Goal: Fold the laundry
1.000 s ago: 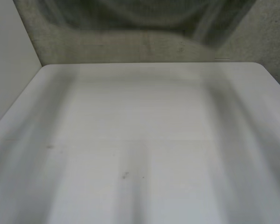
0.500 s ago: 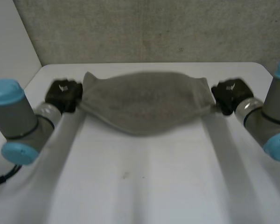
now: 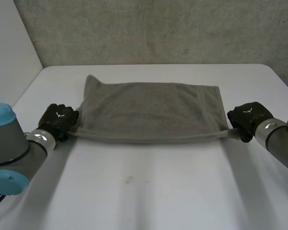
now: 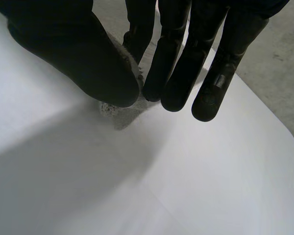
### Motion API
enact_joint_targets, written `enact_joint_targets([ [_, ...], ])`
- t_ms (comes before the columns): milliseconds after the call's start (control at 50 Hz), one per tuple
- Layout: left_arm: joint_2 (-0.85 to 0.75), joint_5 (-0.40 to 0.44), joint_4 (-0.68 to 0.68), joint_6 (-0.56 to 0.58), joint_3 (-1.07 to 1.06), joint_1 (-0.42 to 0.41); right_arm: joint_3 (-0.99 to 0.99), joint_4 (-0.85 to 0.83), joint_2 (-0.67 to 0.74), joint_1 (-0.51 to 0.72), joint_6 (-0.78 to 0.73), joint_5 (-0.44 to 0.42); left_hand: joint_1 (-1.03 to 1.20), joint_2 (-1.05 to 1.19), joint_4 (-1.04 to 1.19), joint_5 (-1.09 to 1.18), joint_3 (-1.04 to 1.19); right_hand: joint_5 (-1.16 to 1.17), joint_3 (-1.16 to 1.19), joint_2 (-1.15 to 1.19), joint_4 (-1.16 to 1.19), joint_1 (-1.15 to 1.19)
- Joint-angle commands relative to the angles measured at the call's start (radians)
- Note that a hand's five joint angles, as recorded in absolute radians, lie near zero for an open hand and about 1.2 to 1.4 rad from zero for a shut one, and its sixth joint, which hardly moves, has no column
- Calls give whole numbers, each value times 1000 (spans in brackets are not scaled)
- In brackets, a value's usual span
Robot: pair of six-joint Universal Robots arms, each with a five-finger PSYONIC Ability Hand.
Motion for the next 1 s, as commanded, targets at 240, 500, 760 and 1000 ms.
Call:
enact_joint_targets([
  [240,25,0,2,-3,-56,58,35,-68,6,-33,-2,5,86,93,93,93,93,220,207,211,202,406],
  [500,55,6,10,-9,-88,62,55,-70,-6,-25,4,2,582,589,589,589,588,220,207,211,202,406],
  [760,58,59,-3,-4,-105,82,66,-68,-12,-30,4,0,582,589,589,589,588,220,207,211,202,406],
  [1000,325,50,-199,63,-154,125,48,143,-242,-47,-132,8,582,589,589,589,588,220,207,211,202,406],
])
